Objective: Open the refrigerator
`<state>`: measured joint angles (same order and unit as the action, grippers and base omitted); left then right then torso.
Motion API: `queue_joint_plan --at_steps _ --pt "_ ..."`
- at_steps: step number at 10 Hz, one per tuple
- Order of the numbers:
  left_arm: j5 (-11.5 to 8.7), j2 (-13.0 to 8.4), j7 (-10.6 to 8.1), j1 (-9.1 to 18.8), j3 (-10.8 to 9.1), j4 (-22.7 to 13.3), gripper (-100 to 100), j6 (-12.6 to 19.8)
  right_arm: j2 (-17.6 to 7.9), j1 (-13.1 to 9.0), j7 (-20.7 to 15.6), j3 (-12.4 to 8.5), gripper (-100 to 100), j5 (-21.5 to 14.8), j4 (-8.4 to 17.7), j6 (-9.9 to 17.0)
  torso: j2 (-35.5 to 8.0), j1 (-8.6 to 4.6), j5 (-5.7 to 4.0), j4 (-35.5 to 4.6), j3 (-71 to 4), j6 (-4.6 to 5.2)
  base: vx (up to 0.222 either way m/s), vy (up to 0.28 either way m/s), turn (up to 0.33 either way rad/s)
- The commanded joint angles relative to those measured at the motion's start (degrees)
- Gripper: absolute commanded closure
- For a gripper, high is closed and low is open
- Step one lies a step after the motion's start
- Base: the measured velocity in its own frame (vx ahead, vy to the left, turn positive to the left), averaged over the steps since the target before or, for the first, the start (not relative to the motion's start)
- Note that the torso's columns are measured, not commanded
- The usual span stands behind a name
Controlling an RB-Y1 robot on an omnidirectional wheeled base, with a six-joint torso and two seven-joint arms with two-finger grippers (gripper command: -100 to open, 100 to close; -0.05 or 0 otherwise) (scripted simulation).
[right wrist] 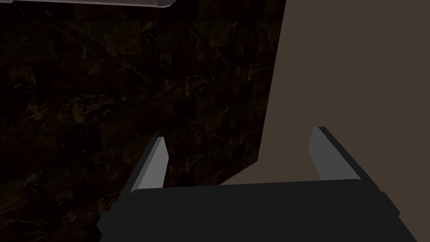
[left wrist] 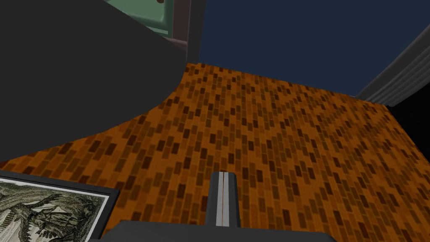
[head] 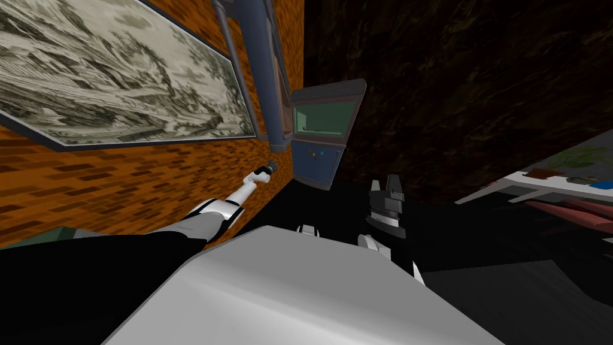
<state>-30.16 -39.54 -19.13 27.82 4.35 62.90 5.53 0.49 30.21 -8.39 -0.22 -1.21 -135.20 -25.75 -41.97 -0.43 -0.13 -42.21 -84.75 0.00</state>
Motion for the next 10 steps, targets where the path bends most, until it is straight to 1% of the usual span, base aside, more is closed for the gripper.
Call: queue_joint_plan --at_steps 1,2,4,6,7,8,10 --pt "-1.3 -2.9 -0.9 1.1 1.81 -3.2 100 -1.1 0.0 0.0 0.0 0.0 0 0.0 0.0 0.0 0.1 -0.02 -0.03 0.0 -0.1 -0.02 0.021 -0.032 0.016" --pt "-1.8 -3.8 -1.27 1.9 1.59 -1.7 -100 1.2 0.0 0.0 0.0 0.0 0 0.0 0.0 0.0 -0.1 0.17 0.05 0.0 0.0 -0.02 0.008 -0.03 0.015" --pt "-2.5 -4.9 -1.71 2.5 1.77 -0.9 -100 2.4 0.0 0.0 0.0 0.0 0 0.0 0.0 0.0 -0.4 0.51 0.15 -0.1 0.2 0.0 -0.006 -0.011 -0.001" --pt "-3.8 -7.2 -2.57 3.5 2.14 0.5 -100 4.9 0.0 0.0 0.0 0.0 0 0.0 0.0 0.0 -0.4 0.49 0.15 -0.1 0.2 -0.01 -0.01 -0.011 0.008" --pt "-3.8 -6.9 -2.35 3.1 2.27 0.1 -100 3.9 0.0 0.0 0.0 0.0 0 0.0 0.0 0.0 -0.3 0.42 0.12 -0.1 0.2 -0.01 -0.005 -0.006 0.004" --pt "-3.9 -7.1 -2.48 3.1 2.35 0.2 0 4.1 0.0 0.0 0.0 0.0 0 0.0 0.0 0.0 -0.3 0.43 0.14 -0.1 0.2 0.01 0.0 0.0 0.0" --pt "-3.9 -7.1 -2.47 3.1 2.34 0.2 0 4.1 0.0 0.0 0.0 0.0 0 0.0 0.0 0.0 -0.3 0.45 0.13 -0.1 0.2 0.0 0.0 0.0 0.0"
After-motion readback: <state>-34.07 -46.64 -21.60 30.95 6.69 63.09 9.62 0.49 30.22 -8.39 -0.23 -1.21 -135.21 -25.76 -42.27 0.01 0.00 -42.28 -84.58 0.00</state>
